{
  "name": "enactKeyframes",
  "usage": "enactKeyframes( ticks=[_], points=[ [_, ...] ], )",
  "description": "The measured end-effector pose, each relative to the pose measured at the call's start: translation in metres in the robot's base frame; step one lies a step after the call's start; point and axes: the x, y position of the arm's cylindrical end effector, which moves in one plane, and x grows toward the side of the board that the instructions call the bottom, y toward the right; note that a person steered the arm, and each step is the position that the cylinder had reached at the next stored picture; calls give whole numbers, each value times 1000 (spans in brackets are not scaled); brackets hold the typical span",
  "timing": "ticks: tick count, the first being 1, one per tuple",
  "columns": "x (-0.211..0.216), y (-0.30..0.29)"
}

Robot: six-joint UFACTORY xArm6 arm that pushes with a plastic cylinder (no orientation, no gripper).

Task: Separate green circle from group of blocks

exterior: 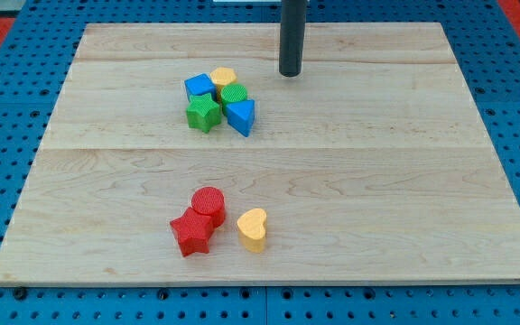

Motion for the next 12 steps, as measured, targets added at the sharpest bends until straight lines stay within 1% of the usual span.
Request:
enactKeyframes(
  ticks=[8, 9, 11, 12],
  points=[
    [-8, 10],
    [-3, 32],
    [-1, 57],
    [46, 71]
  ],
)
